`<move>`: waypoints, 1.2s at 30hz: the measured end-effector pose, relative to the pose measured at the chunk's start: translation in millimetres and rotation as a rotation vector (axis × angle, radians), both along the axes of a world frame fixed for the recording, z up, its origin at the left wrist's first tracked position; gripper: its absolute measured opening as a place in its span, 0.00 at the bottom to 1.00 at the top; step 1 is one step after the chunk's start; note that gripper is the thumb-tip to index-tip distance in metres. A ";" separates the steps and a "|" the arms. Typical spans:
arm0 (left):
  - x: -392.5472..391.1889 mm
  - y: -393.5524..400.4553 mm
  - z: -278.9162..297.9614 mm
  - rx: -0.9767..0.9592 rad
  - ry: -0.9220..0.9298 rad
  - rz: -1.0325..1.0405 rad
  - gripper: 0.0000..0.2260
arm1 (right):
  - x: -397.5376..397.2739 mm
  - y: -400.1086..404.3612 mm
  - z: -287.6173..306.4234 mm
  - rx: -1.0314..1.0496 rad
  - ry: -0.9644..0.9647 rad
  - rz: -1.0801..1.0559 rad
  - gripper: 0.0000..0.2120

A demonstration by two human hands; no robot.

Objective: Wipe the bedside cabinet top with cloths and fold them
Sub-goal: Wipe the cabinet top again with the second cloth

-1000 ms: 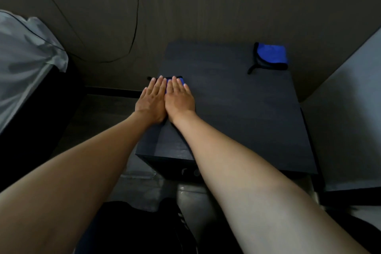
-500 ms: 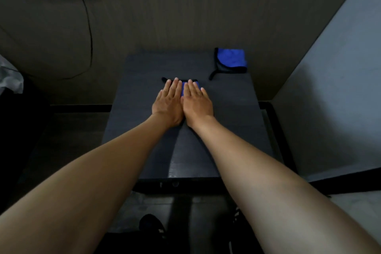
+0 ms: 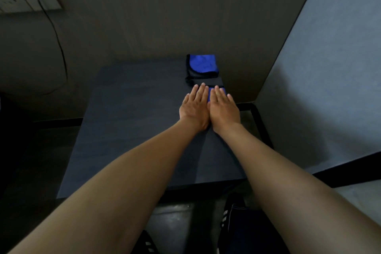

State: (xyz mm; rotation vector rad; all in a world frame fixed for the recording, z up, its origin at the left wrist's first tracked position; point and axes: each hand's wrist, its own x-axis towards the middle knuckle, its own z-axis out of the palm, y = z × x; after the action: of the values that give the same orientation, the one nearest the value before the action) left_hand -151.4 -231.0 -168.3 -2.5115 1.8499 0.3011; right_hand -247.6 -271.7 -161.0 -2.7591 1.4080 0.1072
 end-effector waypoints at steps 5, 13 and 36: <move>-6.3 -21.0 0.2 0.005 -0.011 -0.030 0.36 | -5.2 -20.4 1.7 0.029 -0.012 -0.023 0.33; 5.0 -48.4 -0.5 -0.002 -0.025 -0.052 0.35 | 7.2 -47.0 4.9 0.072 -0.045 -0.049 0.32; 145.7 83.8 2.3 -0.053 0.002 0.086 0.35 | 156.1 64.5 1.4 0.040 -0.023 0.139 0.28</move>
State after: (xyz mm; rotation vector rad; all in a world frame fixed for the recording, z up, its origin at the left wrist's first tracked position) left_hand -5.7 -147.1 -166.0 -2.6316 1.7762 0.2598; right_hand -91.5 -207.2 -159.7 -2.8129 1.1945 0.1061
